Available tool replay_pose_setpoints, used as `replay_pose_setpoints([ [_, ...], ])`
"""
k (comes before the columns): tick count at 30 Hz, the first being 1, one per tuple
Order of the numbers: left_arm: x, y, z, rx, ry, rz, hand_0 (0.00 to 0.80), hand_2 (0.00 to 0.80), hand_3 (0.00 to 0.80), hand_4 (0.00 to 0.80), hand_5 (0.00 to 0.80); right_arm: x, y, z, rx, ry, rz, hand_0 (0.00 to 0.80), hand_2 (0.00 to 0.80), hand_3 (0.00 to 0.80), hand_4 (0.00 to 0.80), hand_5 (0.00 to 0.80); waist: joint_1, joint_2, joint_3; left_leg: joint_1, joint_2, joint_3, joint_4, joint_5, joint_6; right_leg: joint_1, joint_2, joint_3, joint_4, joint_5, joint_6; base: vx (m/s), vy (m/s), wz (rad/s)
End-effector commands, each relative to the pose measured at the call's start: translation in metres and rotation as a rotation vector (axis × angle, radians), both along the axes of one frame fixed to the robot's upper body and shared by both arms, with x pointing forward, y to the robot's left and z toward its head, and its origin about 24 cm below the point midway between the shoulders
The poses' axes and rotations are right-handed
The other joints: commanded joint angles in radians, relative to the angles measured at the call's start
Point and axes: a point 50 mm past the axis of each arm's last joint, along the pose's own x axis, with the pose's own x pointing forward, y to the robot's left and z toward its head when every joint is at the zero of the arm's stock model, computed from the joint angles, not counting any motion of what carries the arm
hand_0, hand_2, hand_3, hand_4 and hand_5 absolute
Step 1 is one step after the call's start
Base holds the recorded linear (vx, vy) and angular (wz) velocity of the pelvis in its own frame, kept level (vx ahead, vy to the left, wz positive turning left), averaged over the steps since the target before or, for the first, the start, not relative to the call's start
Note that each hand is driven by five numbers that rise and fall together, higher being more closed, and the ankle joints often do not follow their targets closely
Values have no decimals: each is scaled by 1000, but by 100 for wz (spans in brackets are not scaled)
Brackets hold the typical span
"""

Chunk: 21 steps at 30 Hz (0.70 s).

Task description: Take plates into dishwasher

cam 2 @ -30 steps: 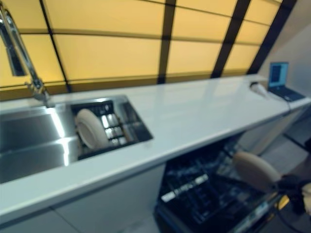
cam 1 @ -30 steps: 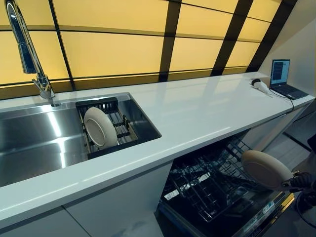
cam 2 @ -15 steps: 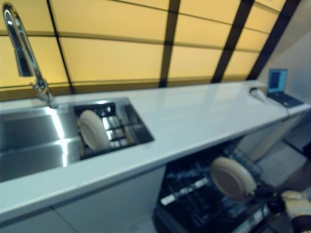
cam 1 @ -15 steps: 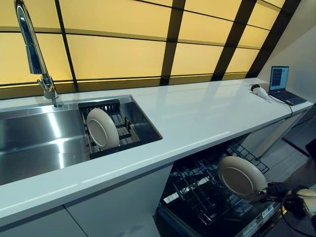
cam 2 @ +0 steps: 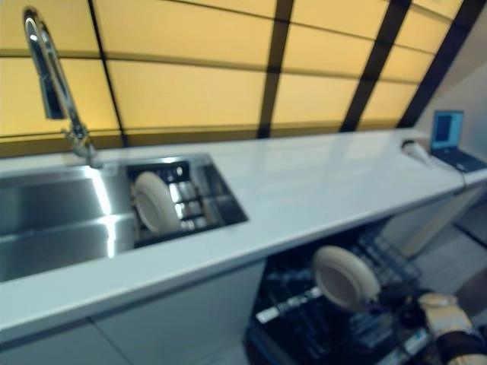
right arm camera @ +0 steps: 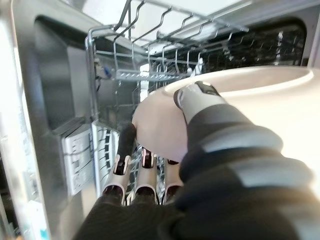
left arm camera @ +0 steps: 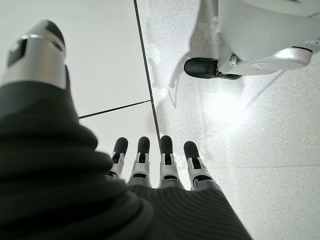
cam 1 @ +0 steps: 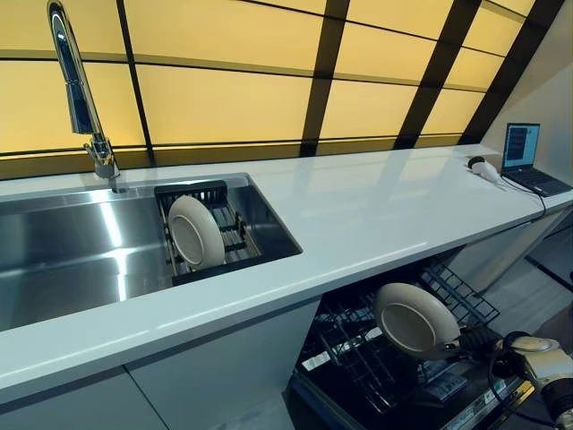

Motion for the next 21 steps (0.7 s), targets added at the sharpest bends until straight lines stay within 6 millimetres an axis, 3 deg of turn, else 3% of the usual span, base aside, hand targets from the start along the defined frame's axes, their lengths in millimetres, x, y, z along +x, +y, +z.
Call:
replay_pose_setpoints([
  [1,19,-11,0,-4,-27,-66,0,0,0,0,0,32,5,38,-48,-107,63,800,800,800,800,800,53,34,3,81,42,-23,-1,-86,-35,-49,24,-21,30,61,6,0,0,0],
  [10,23,-12,1,-6,-50,-62,0,0,0,0,0,36,13,30,-86,-55,106,800,800,800,800,800,65,36,13,80,43,-32,0,-84,-35,-45,22,-27,31,59,6,2,-1,2],
  [21,32,-13,4,-16,-81,-67,0,0,0,0,0,41,13,26,-306,24,214,800,800,800,800,800,84,41,25,71,42,-45,0,-79,-35,-48,16,-36,34,59,7,-6,-3,2],
])
